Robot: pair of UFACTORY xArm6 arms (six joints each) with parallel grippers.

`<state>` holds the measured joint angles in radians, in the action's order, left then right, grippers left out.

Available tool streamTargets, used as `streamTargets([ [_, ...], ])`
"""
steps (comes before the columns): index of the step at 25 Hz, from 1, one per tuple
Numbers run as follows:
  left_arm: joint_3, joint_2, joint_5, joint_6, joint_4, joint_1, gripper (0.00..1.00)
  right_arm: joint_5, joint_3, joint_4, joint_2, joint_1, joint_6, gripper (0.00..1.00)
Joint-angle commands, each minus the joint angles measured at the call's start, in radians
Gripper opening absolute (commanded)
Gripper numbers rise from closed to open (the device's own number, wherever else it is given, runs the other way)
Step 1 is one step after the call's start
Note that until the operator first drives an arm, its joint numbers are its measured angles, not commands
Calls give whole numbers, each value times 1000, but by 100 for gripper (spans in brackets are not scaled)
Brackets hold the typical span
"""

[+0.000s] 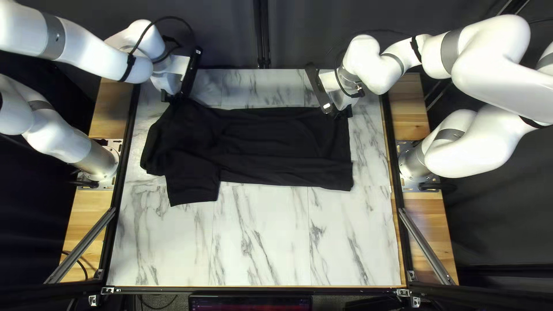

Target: Fold t-shirt

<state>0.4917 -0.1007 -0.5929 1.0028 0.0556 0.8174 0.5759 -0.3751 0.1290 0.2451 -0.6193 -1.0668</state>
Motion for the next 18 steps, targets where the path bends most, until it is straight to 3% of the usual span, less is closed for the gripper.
streamTargets([
  [1, 18, 23, -10, 7, 2, 7, 2, -3, 5, -4, 4, 0, 3, 100],
  [10, 7, -13, -42, -12, -6, -10, 0, -9, 2, -4, -4, 1, 3, 100],
  [18, -64, -162, -86, -101, -34, -88, 0, 15, -12, -24, 9, -7, 26, 100],
])
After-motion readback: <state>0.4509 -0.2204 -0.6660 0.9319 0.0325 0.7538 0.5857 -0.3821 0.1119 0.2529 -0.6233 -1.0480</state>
